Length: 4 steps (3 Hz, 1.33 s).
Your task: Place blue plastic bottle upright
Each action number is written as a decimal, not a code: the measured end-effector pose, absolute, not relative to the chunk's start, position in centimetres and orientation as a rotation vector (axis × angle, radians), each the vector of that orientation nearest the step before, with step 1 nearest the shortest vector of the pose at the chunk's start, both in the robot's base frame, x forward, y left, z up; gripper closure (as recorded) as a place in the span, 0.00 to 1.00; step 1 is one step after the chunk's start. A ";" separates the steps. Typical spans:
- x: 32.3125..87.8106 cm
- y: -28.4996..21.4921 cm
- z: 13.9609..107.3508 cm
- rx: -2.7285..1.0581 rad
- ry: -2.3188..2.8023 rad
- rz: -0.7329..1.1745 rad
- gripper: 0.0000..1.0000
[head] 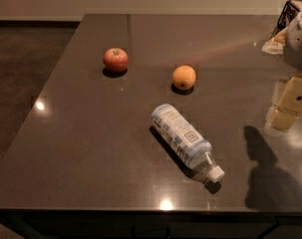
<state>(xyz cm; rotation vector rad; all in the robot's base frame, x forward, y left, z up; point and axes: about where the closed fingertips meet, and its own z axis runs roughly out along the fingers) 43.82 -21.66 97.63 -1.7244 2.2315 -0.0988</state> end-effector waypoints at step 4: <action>45.3 -16.3 95.6 -2.215 1.741 -0.047 0.00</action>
Offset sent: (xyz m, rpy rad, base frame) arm 0.0156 0.0289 -0.0115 -0.0267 0.0025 0.2404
